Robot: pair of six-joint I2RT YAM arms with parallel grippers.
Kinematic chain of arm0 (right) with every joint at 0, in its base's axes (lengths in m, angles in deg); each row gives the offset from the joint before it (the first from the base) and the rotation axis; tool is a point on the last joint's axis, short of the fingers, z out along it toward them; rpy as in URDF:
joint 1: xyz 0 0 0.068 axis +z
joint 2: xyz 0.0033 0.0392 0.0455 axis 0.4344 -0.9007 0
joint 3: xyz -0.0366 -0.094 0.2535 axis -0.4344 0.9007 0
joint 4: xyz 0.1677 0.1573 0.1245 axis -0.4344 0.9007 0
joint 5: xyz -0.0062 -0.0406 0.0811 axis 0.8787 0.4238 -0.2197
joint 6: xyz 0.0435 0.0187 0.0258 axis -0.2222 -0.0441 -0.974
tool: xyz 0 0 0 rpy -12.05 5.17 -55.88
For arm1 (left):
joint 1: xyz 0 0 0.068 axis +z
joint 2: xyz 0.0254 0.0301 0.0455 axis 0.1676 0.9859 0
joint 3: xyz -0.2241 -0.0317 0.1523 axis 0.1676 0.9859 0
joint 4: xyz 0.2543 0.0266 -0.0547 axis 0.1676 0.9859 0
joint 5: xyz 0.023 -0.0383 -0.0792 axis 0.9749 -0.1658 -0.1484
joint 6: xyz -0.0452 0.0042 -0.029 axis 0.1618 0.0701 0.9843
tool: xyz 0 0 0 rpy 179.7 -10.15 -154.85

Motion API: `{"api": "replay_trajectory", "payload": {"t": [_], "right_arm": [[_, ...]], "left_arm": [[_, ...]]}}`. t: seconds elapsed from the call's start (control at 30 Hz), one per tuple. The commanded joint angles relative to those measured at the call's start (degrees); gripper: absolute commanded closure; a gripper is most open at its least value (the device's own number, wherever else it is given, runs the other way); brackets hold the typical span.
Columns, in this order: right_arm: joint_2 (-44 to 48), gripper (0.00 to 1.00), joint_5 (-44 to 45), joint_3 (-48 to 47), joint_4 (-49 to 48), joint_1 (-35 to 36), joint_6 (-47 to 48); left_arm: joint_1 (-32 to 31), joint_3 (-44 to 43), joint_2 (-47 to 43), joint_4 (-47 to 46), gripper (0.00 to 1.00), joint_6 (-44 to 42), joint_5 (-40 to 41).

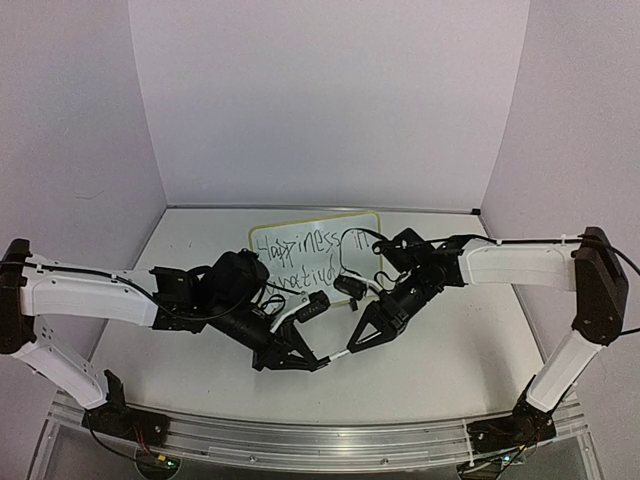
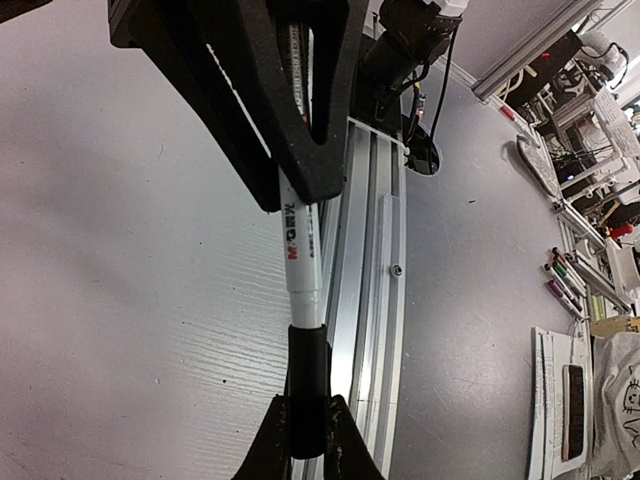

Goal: Write a sentence on the whiteboard
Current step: Insert the whiteboard marker without the cap into the pen cap.

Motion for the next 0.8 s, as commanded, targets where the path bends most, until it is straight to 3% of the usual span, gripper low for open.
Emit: {"api": "replay_trajectory", "payload": {"t": [0.0, 0.77], "right_arm": [[-1.28, 1.0, -0.75, -3.11, -0.49, 1.68, 0.71], [-2.68, 1.0, -0.32, -4.62, -0.64, 4.59, 0.39]], "left_arm": [[-0.26, -3.63, 0.91, -3.99, 1.0, -1.37, 0.34], [-0.18, -6.75, 3.18, -12.26, 1.0, -1.92, 2.03]]}}
